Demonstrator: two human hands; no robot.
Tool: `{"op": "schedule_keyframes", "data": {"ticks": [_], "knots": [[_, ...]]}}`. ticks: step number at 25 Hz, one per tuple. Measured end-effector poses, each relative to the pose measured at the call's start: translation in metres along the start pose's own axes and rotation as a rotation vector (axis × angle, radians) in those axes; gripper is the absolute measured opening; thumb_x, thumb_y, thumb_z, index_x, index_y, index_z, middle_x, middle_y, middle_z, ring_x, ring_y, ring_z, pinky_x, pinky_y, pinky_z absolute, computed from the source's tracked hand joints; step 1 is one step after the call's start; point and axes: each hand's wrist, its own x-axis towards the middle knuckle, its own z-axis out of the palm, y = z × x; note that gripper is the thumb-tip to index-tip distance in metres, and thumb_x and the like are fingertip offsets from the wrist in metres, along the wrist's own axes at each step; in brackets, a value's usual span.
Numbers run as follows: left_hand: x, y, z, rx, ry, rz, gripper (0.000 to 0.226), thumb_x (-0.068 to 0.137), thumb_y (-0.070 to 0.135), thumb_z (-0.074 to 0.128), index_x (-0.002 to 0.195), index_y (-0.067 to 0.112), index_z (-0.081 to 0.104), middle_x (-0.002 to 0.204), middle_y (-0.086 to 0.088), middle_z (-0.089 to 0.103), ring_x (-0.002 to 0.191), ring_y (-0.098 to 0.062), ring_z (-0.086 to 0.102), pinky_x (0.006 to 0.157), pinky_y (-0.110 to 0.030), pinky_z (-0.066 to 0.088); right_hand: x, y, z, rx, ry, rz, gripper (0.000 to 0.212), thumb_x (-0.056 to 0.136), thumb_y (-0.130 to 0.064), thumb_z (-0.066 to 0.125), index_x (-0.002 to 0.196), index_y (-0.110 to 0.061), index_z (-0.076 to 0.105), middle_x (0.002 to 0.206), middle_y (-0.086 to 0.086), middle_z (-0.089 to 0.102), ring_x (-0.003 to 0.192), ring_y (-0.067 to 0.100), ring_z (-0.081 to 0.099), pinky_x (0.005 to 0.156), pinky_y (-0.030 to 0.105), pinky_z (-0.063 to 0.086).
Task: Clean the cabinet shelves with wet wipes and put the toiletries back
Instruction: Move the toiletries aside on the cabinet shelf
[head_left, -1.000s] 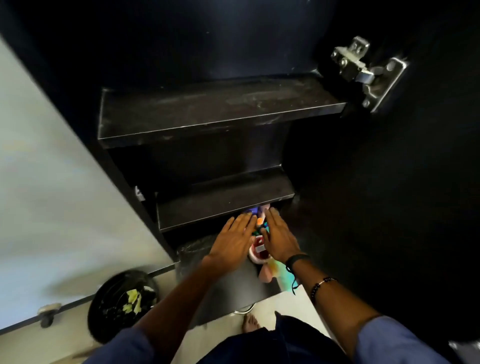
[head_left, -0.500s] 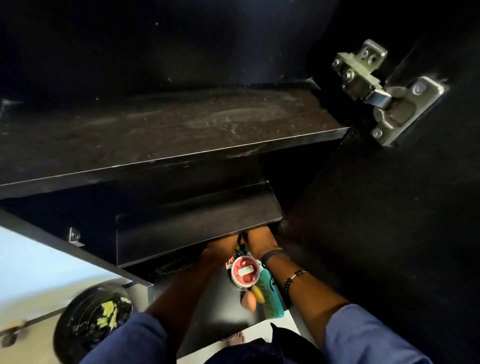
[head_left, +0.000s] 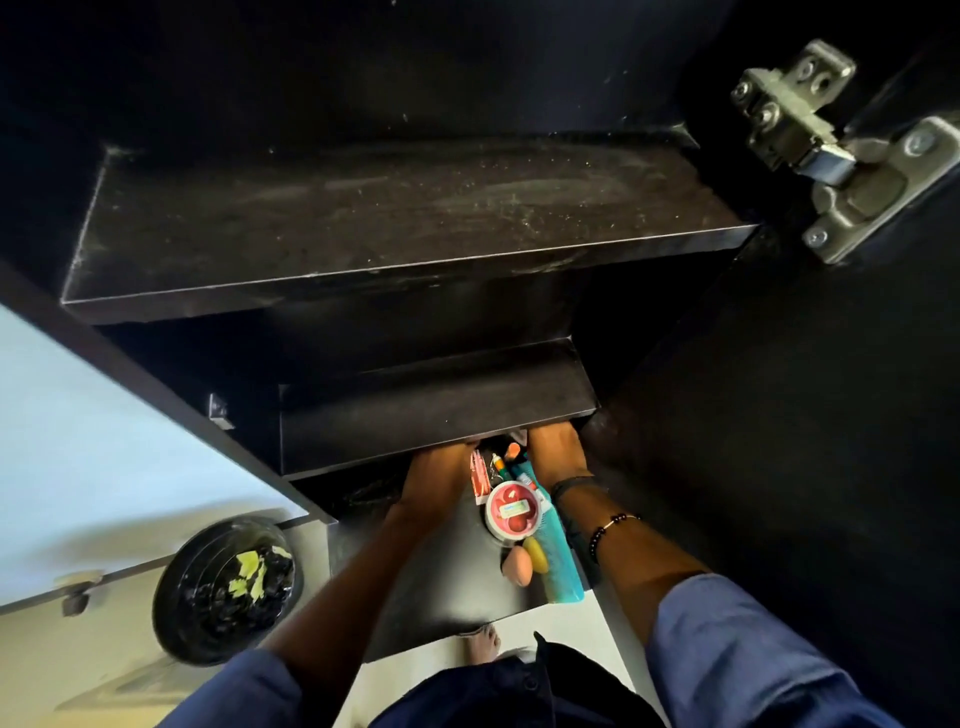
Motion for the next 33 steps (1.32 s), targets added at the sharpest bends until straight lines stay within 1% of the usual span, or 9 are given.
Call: {"op": "schedule_keyframes", "data": {"ticks": [3,7,11,15,19,21,23,27,33], "knots": [[-0.023,-0.019,-0.009,0.072,0.092,0.073,0.006,0.076,0.020,0.067,0.080,0.014,0.067,0.066,-0.005,0.064,0.054,-0.023,0.062,0.045,-0.024,0.045,-0.022,-0.008,0.002,-0.036,0.100,-0.054,0.020,0.084,-0.005,0.057,0.104,-0.003,0.063,0.109,0.022,0.064,0.105,0.041,0.058,0.090,0.045,0.047],[-0.052,-0.026,-0.020,-0.016,0.222,-0.082,0.025,0.096,0.024,0.046,0.110,0.008,0.059,0.104,-0.015,0.063,0.087,-0.034,0.062,0.071,-0.038,0.048,-0.044,-0.025,0.009,-0.172,0.268,-0.117,0.038,0.071,-0.007,0.071,0.106,-0.012,0.057,0.100,0.014,0.061,0.089,0.033,0.060,0.070,0.042,0.053],[-0.071,-0.030,-0.027,-0.174,0.198,-0.220,0.033,0.097,0.026,0.048,0.123,0.004,0.050,0.122,-0.020,0.052,0.102,-0.045,0.055,0.080,-0.043,0.043,-0.069,-0.055,0.019,-0.227,0.387,-0.432,0.048,0.078,-0.008,0.049,0.126,-0.010,0.051,0.116,0.013,0.058,0.100,0.031,0.057,0.074,0.038,0.050],[-0.084,-0.037,-0.034,-0.168,0.231,-0.215,0.028,0.095,0.019,0.046,0.113,0.001,0.056,0.117,-0.023,0.051,0.096,-0.045,0.056,0.077,-0.048,0.046,-0.068,-0.095,0.017,-0.053,0.250,-0.488,0.050,0.081,-0.012,0.033,0.128,-0.009,0.053,0.117,0.011,0.060,0.099,0.028,0.060,0.083,0.037,0.053],[-0.075,-0.056,-0.035,0.025,0.109,-0.356,0.025,0.092,0.018,0.055,0.115,0.008,0.055,0.118,-0.015,0.051,0.096,-0.036,0.061,0.077,-0.040,0.049,-0.043,-0.120,0.029,0.148,0.019,-0.417,0.051,0.079,0.002,0.049,0.130,-0.007,0.051,0.124,0.016,0.056,0.113,0.034,0.053,0.096,0.042,0.047],[-0.069,-0.058,-0.039,-0.004,0.087,-0.396,0.025,0.088,0.018,0.059,0.111,0.007,0.059,0.115,-0.018,0.054,0.094,-0.042,0.061,0.078,-0.044,0.050,-0.026,-0.126,0.034,0.180,-0.092,-0.304,0.037,0.086,-0.003,0.051,0.122,-0.006,0.057,0.123,0.017,0.059,0.115,0.034,0.053,0.096,0.039,0.043],[-0.063,-0.059,-0.038,-0.020,0.089,-0.384,0.017,0.085,0.017,0.059,0.099,0.008,0.063,0.104,-0.020,0.061,0.091,-0.044,0.062,0.074,-0.042,0.051,-0.013,-0.134,0.033,0.222,-0.132,-0.250,0.027,0.091,-0.008,0.050,0.114,-0.003,0.061,0.119,0.019,0.062,0.111,0.036,0.057,0.093,0.038,0.045],[-0.048,-0.067,-0.033,-0.022,0.116,-0.452,0.017,0.088,0.017,0.054,0.071,0.014,0.058,0.085,-0.014,0.068,0.083,-0.035,0.065,0.060,-0.029,0.039,-0.001,-0.144,0.031,0.331,-0.182,-0.297,0.037,0.100,-0.022,0.042,0.129,-0.002,0.053,0.136,0.020,0.052,0.126,0.034,0.047,0.106,0.037,0.033],[-0.046,-0.074,-0.027,-0.030,0.072,-0.490,0.013,0.085,0.013,0.056,0.087,0.003,0.064,0.095,-0.020,0.066,0.089,-0.039,0.063,0.064,-0.035,0.041,0.011,-0.148,0.046,0.384,-0.366,-0.240,0.044,0.101,-0.035,0.037,0.138,-0.013,0.046,0.145,0.013,0.044,0.135,0.028,0.040,0.111,0.033,0.029]]}}
